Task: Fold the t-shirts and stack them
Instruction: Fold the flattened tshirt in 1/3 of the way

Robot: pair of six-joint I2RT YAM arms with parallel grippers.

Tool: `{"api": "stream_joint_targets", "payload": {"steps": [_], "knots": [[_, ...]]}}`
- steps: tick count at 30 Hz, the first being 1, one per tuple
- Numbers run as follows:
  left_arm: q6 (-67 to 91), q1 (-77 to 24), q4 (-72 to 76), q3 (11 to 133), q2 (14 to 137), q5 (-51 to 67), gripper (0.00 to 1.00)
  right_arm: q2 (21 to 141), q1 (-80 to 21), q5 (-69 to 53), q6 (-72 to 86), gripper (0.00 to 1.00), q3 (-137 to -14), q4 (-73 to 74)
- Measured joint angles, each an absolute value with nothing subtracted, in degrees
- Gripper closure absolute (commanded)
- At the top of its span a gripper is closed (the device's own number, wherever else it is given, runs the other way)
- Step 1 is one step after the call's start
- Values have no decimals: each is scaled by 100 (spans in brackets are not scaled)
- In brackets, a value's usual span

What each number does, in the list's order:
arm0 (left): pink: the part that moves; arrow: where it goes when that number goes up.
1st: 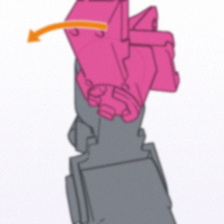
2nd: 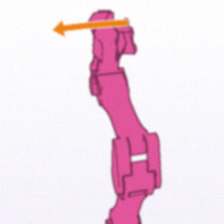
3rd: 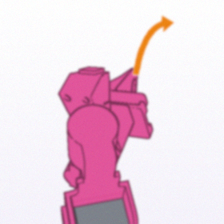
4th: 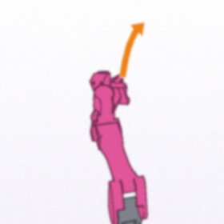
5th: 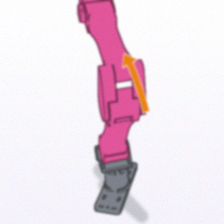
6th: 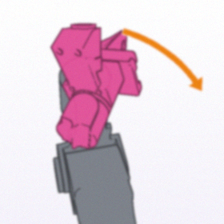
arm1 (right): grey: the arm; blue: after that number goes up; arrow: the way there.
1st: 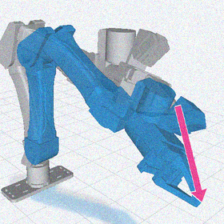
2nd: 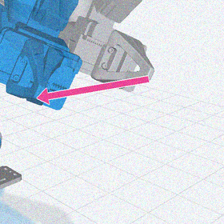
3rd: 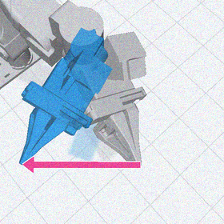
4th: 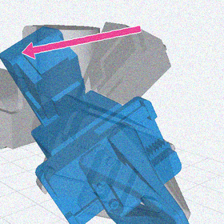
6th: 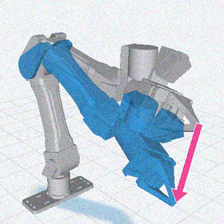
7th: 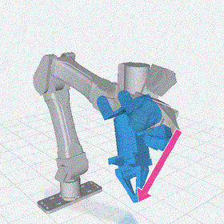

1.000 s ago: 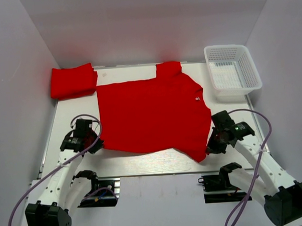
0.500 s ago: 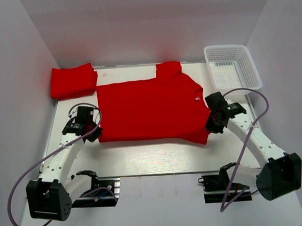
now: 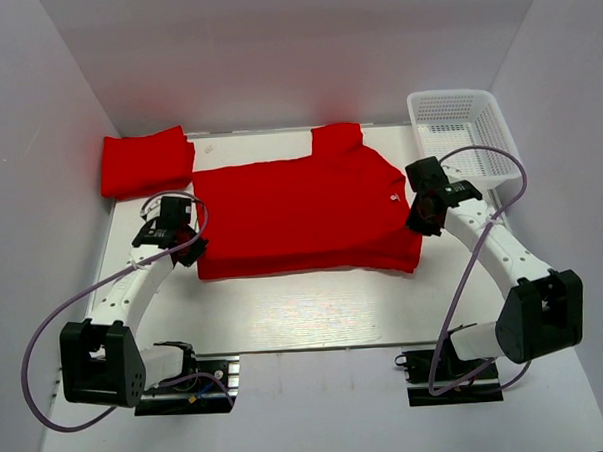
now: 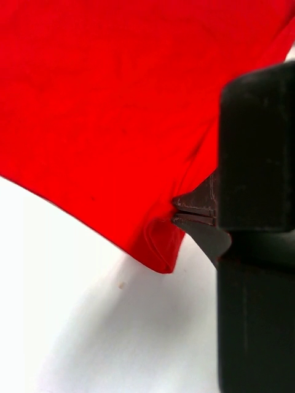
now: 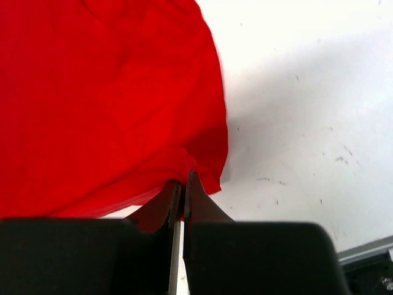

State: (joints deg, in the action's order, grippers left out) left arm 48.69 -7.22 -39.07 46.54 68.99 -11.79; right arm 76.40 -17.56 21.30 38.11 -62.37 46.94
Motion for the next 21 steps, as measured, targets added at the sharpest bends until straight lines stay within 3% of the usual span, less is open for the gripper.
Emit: {"api": "stream_joint_targets", "payload": {"steps": [21], "knots": [[4609,-722,-3428,5459,8206,-1505,100,9041,-1553,1909,3061,100,-7301,3927]]}}
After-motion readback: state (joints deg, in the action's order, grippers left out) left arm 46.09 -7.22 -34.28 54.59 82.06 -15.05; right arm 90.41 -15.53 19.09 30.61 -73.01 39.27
